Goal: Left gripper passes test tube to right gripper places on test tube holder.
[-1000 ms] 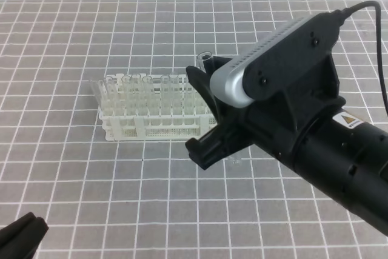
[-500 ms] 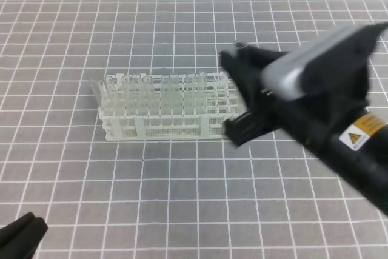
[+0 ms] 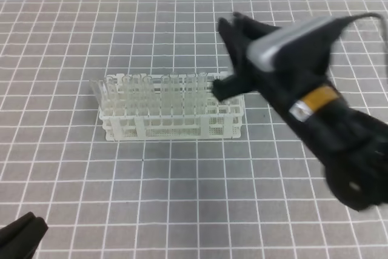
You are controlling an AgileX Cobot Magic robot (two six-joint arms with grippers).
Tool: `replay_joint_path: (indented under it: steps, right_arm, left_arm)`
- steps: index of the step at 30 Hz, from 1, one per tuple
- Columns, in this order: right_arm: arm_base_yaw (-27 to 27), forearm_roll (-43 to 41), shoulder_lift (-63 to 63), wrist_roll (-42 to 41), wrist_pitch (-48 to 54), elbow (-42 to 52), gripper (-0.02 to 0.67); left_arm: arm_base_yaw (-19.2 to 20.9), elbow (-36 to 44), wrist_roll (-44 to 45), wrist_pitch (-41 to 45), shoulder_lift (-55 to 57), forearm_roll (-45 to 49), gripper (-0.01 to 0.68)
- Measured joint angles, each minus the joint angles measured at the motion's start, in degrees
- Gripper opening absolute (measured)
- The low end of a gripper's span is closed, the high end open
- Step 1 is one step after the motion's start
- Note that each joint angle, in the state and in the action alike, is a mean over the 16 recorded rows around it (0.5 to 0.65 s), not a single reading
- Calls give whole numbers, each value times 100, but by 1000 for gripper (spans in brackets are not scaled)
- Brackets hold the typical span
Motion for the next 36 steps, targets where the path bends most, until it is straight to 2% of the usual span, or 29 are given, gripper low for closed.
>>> replay_joint_path:
  steps: [14, 36]
  right_arm:
    - [-211, -151, 1436, 25, -474, -927, 10]
    - [-259, -357, 1959, 631, -915, -975, 10]
  left_arm:
    - [-2, -26, -2, 18, -12, -8, 7]
    - [-3, -39, -3, 164, -16, -12, 7]
